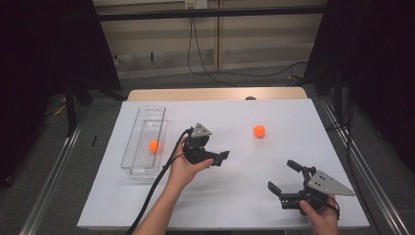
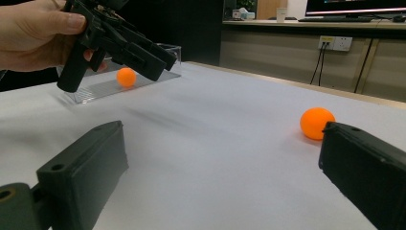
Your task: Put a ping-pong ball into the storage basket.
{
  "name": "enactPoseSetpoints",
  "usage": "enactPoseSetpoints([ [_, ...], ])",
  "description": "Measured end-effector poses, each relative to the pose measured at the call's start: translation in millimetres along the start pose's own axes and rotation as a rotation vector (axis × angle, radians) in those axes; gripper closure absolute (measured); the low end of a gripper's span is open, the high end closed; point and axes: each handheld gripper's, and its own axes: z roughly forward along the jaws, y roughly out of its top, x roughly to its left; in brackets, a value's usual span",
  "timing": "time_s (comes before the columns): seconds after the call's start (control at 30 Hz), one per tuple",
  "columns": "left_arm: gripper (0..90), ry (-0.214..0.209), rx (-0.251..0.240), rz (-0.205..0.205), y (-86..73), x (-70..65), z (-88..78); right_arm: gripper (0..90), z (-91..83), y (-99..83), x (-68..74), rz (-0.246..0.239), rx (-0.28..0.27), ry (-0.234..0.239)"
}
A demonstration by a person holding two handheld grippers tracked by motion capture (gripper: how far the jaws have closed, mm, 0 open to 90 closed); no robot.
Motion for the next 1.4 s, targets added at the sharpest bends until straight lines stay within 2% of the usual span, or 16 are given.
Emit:
enactPoseSetpoints([
  [0.2, 7.7, -0.005, 0.004, 0.023, -0.4, -4.2, 7.7, 2.1, 0.8, 0.4, 0.6, 0.000, -0.002, 0.002],
  [0.63, 7.7, -0.018, -0.017, 0.016, 2.6, -11.9, 23.1, 2.1, 0.6, 0.7, 0.2, 0.001, -0.003, 0.002],
  [1.4, 7.8, -0.012, -0.040, 0.024, 3.1, -13.8, 39.1, 2.1, 1.2, 0.5, 0.1, 0.002, -0.001, 0.005],
])
